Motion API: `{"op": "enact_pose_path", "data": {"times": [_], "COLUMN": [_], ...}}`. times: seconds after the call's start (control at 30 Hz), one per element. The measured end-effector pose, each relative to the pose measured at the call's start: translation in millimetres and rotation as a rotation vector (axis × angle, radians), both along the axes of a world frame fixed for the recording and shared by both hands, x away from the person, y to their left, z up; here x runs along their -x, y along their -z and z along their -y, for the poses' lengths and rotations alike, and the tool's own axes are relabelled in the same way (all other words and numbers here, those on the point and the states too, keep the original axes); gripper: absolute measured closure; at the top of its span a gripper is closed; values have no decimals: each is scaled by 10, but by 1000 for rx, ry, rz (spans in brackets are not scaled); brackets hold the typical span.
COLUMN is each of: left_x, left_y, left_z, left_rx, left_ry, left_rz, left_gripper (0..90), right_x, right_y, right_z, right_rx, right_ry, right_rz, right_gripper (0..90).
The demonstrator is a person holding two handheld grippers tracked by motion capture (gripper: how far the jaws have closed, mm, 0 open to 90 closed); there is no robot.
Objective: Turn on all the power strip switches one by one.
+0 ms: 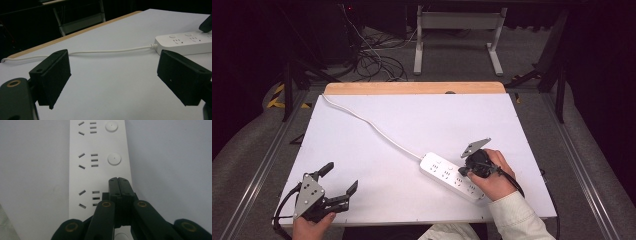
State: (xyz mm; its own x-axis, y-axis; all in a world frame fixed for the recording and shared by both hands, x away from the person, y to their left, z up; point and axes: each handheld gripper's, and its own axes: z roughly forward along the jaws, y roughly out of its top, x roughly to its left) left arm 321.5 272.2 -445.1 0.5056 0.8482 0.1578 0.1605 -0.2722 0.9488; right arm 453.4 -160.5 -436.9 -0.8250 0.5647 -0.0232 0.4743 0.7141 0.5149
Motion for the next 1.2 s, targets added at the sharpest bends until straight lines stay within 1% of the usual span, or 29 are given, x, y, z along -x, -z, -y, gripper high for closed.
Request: {"op": "enact_pose_path", "data": {"times": [0.13,0.2,0.4,0.5,0.63,0.7,0.73,0.9,0.93,0.97,1.0,1.03,1.07,1.1,1.13,1.17,1.2], "left_x": [4,9,11,16,18,18,18,18,17,17,14,10,-2,-10,-10,-12,-7], "left_y": [0,-2,-7,-5,-5,-6,-7,-7,-7,-9,-8,-5,-5,-4,-4,-3,-2], "left_z": [5,5,-2,4,3,3,3,7,7,2,-2,-2,-7,-7,-7,-2,5], "left_rx": [5,6,-2,8,7,7,6,1,2,3,4,9,5,7,7,7,8], "left_ry": [-2,-3,0,-2,-1,0,0,0,1,3,3,1,2,0,0,-3,0], "left_rz": [0,-1,4,1,1,3,3,4,2,7,8,2,1,0,0,0,-5], "left_gripper": [119,119,119,119,119,119,119,119,119,119,119,119,119,119,119,119,119], "right_x": [1,4,-11,-17,-33,-32,-24,-27,-5,17,34,50,71,87,92,88,77], "right_y": [5,6,8,10,16,16,17,9,1,-23,-65,-136,-218,-280,-313,-322,-307], "right_z": [-15,-30,-22,-26,-15,-16,-29,-59,-77,-63,-41,-16,-3,-3,-4,-15,-35], "right_rx": [8,20,13,13,3,5,14,33,41,11,-30,-88,-111,-110,-120,-125,-115], "right_ry": [5,11,24,30,30,33,42,51,38,32,25,23,25,28,26,27,26], "right_rz": [-3,-3,-23,-31,-45,-44,-41,-46,-15,25,55,73,101,120,129,129,127], "right_gripper": [900,900,900,900,900,900,900,900,900,900,900,900,900,900,900,900,900]}}
